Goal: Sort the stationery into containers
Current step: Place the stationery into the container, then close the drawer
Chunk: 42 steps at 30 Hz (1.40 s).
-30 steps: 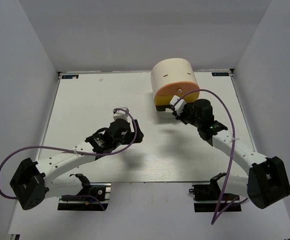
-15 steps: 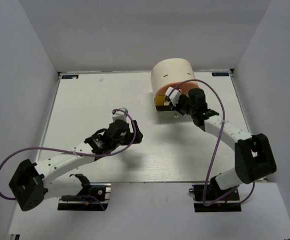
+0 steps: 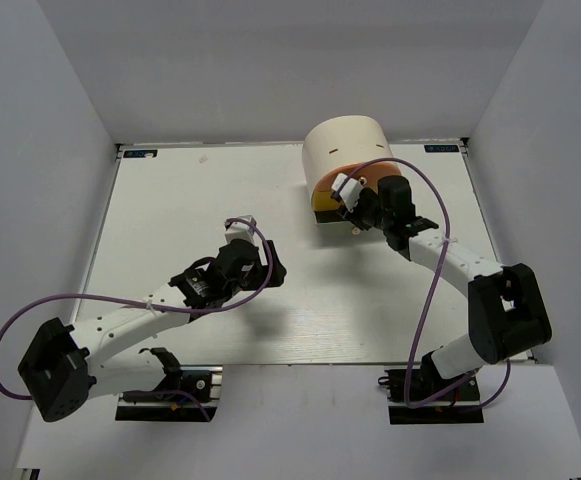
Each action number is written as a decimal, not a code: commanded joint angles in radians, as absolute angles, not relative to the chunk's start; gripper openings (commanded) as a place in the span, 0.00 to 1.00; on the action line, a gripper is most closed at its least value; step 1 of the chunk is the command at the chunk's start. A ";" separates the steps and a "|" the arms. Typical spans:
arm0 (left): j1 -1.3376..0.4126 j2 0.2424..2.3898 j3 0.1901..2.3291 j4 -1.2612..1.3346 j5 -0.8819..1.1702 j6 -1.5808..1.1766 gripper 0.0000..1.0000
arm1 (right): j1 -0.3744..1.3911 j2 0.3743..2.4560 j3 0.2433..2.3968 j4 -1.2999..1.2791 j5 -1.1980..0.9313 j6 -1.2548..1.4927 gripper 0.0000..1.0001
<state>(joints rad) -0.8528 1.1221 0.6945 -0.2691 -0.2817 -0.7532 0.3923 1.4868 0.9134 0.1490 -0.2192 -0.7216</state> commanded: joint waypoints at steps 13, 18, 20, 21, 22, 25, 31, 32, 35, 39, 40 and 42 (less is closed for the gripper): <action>-0.850 1.112 0.695 -0.259 -0.301 -0.759 0.89 | 0.351 1.385 0.877 -0.072 -0.574 -0.845 0.00; -0.850 1.112 0.695 -0.259 -0.301 -0.759 0.89 | 0.350 1.434 0.890 -0.090 -0.525 -0.885 0.00; -0.850 1.112 0.695 -0.259 -0.301 -0.759 0.89 | 0.351 1.460 0.903 -0.089 -0.500 -0.887 0.00; -0.850 1.112 0.695 -0.259 -0.301 -0.759 0.89 | 0.351 1.468 0.908 -0.087 -0.494 -0.887 0.00; -0.850 1.112 0.695 -0.259 -0.301 -0.759 0.89 | 0.351 1.491 0.914 -0.086 -0.479 -0.882 0.00; -0.850 1.112 0.695 -0.259 -0.301 -0.759 0.89 | 0.354 1.514 0.942 -0.060 -0.431 -0.865 0.00; -0.850 1.112 0.695 -0.268 -0.301 -0.759 0.89 | 0.357 1.591 0.980 -0.012 -0.345 -0.851 0.00; -0.850 1.112 0.695 -0.268 -0.301 -0.759 0.89 | 0.356 1.594 0.980 -0.014 -0.333 -0.850 0.00; -0.850 1.112 0.695 -0.268 -0.301 -0.759 0.89 | 0.357 1.604 0.976 0.058 -0.308 -0.850 0.00; -0.850 1.121 0.704 -0.268 -0.310 -0.759 0.92 | 0.362 1.618 0.966 0.118 -0.291 -0.848 0.00; -0.850 1.121 0.704 -0.278 -0.310 -0.759 0.92 | 0.364 1.621 0.965 0.142 -0.285 -0.848 0.00; -0.850 1.121 0.713 -0.278 -0.310 -0.759 0.94 | 0.365 1.628 0.965 0.158 -0.278 -0.845 0.00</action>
<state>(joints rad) -0.8528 1.1248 0.6945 -0.2714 -0.2890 -0.7563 0.3603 1.6165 0.9401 0.0536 -0.3088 -0.8459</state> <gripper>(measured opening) 0.932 0.008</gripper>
